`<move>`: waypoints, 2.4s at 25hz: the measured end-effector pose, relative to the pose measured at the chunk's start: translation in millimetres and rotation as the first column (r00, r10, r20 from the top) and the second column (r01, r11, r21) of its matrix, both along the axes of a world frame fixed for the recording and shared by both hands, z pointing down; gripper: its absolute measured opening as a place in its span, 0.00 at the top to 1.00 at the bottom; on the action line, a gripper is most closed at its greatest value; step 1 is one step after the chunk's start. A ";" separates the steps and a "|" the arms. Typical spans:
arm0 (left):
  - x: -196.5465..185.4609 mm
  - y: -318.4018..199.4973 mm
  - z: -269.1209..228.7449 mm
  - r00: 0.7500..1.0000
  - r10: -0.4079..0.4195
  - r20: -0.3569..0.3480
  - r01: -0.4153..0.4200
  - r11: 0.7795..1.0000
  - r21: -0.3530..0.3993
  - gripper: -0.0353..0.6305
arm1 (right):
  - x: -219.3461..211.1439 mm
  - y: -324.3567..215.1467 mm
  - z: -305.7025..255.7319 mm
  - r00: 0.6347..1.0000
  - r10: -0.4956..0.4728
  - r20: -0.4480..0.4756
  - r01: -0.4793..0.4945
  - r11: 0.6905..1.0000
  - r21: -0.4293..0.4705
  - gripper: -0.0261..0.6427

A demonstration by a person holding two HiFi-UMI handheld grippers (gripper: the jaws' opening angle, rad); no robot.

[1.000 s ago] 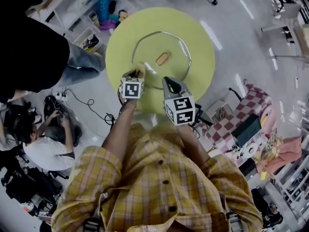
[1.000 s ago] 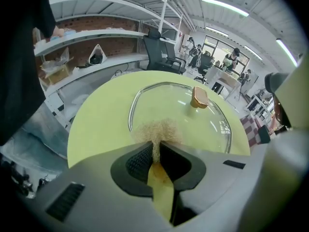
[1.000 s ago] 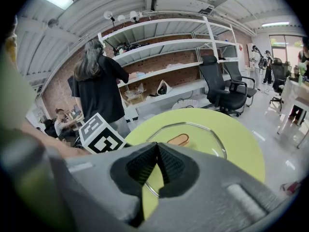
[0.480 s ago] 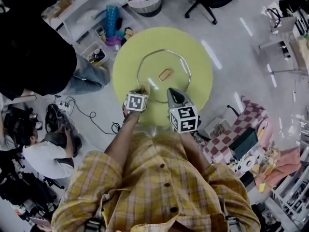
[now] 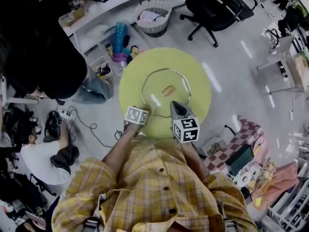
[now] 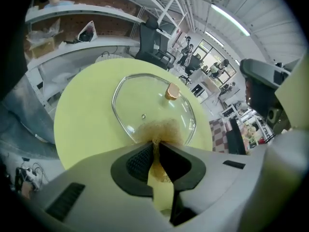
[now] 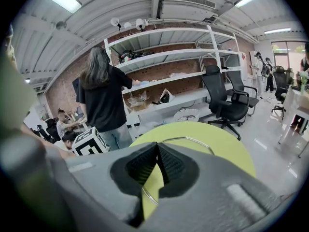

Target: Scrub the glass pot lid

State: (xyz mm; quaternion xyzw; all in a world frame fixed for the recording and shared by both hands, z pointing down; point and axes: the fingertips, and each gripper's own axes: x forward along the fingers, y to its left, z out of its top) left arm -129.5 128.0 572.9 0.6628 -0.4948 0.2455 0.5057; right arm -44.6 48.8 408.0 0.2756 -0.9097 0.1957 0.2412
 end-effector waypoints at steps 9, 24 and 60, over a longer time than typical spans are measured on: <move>-1.9 -22.4 -82.6 0.993 -0.096 -0.069 0.108 0.975 0.192 0.88 | -0.4 -2.3 -22.2 0.999 0.014 0.039 -0.014 1.000 0.000 0.96; -9.0 -56.7 -193.0 0.978 -0.178 -0.107 0.207 0.877 0.434 0.88 | -0.8 -10.9 -75.1 0.991 0.049 0.121 -0.055 0.997 0.046 0.96; -13.5 -42.7 -287.6 0.962 -0.234 0.141 0.037 0.622 0.782 0.88 | -20.5 6.1 -125.2 0.983 -0.025 0.181 -0.007 0.984 0.176 0.96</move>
